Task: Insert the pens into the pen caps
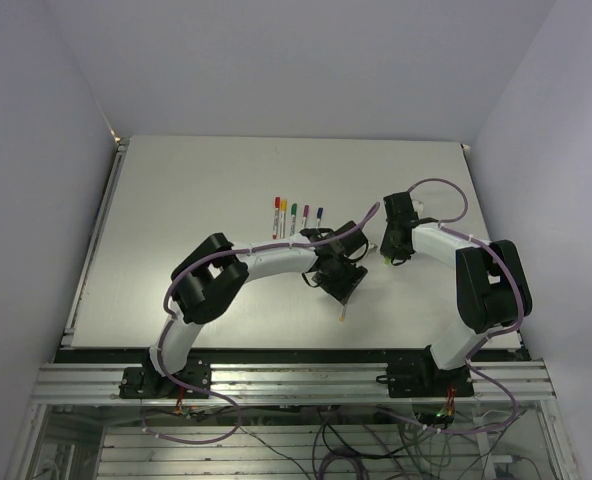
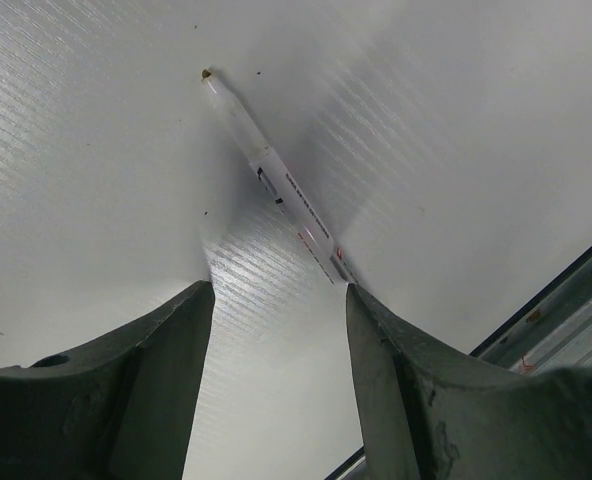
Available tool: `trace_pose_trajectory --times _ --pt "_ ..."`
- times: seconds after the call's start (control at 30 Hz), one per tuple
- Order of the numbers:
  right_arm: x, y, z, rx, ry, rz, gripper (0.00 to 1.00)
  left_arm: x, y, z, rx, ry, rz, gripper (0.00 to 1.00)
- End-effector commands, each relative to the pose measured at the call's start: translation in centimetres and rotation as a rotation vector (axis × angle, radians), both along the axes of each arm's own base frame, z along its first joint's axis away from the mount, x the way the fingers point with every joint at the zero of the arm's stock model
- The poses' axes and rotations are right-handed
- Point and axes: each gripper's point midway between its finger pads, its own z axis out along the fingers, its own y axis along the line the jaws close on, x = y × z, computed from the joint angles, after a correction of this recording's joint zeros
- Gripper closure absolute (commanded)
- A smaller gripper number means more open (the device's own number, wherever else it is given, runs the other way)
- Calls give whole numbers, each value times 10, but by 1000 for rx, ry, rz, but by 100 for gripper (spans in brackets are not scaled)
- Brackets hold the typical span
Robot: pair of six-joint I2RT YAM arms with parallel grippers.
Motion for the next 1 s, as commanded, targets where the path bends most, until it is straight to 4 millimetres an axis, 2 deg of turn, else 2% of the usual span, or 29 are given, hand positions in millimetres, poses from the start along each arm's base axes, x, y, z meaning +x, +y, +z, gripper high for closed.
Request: trace_pose_trajectory --times 0.0,0.2,0.5,0.67,0.83,0.97 --pt "-14 -1 -16 7 73 17 100 -3 -7 0 -3 -1 -17 34" --pt "-14 1 -15 15 70 25 100 -4 -15 1 -19 -3 -22 35" --pt "-13 -1 -10 9 52 9 100 -3 -21 -12 25 -46 -35 36" --pt "-12 -4 -6 4 37 -8 100 1 -4 -29 111 -105 -17 38" --pt "-8 -4 0 11 12 -19 100 6 30 -57 261 -187 2 41" --pt "-7 -4 3 16 3 -23 100 1 47 -76 314 -179 9 43"
